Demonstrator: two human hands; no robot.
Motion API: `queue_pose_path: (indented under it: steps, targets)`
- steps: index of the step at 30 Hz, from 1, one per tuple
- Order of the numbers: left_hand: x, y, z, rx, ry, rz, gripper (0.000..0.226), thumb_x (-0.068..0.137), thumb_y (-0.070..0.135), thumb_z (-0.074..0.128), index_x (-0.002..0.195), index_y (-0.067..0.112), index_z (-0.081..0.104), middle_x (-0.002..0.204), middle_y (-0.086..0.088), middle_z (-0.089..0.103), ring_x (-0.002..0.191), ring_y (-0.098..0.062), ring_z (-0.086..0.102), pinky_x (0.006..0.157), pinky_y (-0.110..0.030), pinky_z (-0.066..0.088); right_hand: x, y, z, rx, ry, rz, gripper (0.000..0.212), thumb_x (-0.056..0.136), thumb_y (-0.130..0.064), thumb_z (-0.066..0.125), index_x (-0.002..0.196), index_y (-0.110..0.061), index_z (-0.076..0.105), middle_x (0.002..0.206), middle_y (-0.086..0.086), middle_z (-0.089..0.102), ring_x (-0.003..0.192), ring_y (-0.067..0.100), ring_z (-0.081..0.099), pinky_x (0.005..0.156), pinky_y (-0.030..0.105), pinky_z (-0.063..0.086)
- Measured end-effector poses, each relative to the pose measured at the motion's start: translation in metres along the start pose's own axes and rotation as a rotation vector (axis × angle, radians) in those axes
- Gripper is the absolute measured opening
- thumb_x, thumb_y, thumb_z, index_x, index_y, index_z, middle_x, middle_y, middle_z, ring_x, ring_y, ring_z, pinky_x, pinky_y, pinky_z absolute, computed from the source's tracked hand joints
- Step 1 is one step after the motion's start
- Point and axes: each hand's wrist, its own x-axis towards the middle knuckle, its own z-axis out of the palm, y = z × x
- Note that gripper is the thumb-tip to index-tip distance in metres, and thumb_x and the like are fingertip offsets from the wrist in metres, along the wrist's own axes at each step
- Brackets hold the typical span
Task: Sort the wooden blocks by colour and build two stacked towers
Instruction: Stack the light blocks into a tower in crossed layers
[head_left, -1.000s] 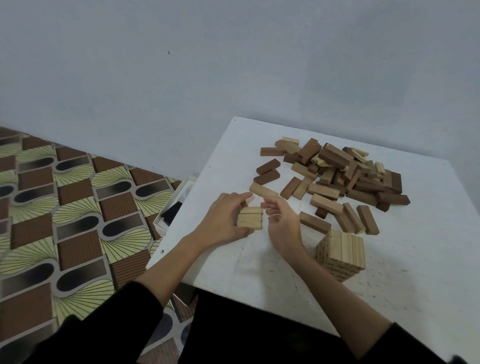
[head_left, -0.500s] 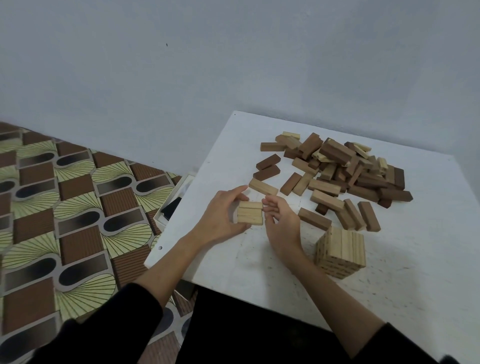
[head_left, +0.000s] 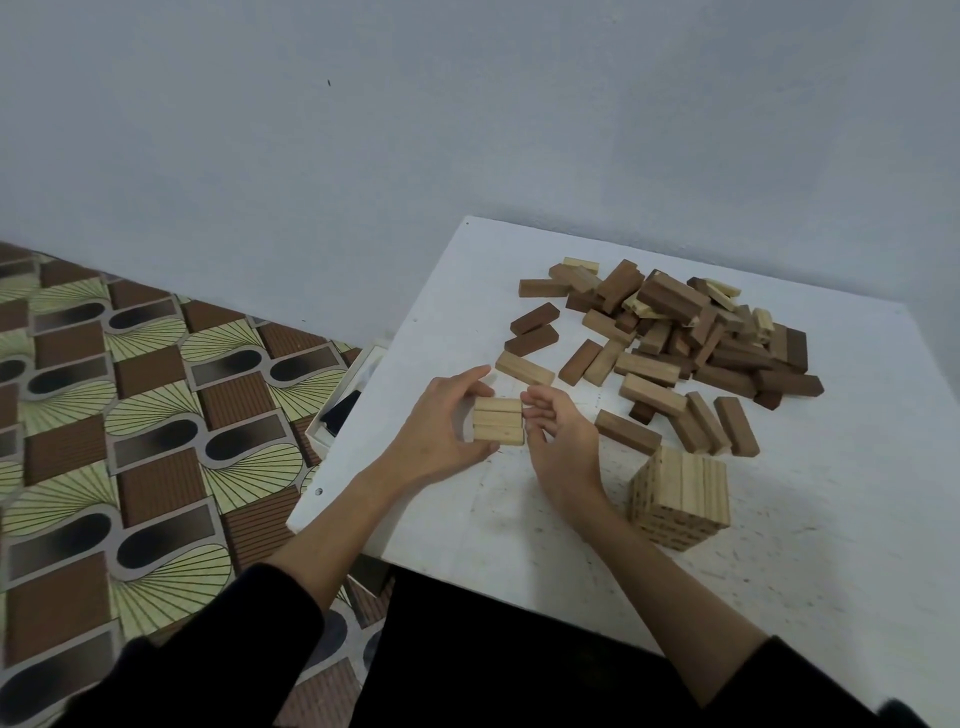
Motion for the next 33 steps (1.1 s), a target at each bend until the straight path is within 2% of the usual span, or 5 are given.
queue_pose_path:
  steps: [8,14,33]
  targets:
    - [0.0009,-0.0025,0.003,-0.003,0.015,-0.008,0.079,0.068,0.011,0.081,0.137,0.014,0.043,0.114,0.006,0.057,0.109,-0.003,0.039,0.089,0.0,0.026,-0.0006,0.0014,-0.0003,0.004,-0.005,-0.016,0.037,0.083,0.013,0.055,0.114,-0.008,0.058,0.101,-0.003,0.058,0.087,0.005,0.056,0.075,0.004,0.045]
    - [0.0,-0.0044,0.0022,0.002,-0.001,-0.002,0.082,0.069,0.012,0.081,0.14,0.015,0.04,0.117,0.007,0.056,0.113,-0.006,0.04,0.092,-0.002,0.026,-0.0002,0.0015,0.0007,0.012,-0.01,-0.009,0.037,0.083,0.013,0.055,0.111,-0.01,0.058,0.099,-0.003,0.058,0.09,0.009,0.057,0.075,0.005,0.046]
    - [-0.0003,-0.0049,0.0014,0.014,-0.021,-0.008,0.084,0.069,0.014,0.081,0.141,0.015,0.038,0.12,0.005,0.056,0.115,-0.007,0.039,0.093,-0.003,0.027,0.0011,0.0034,0.0023,-0.043,-0.02,-0.028,0.037,0.082,0.011,0.058,0.112,-0.01,0.059,0.101,-0.004,0.058,0.091,0.009,0.057,0.074,0.007,0.047]
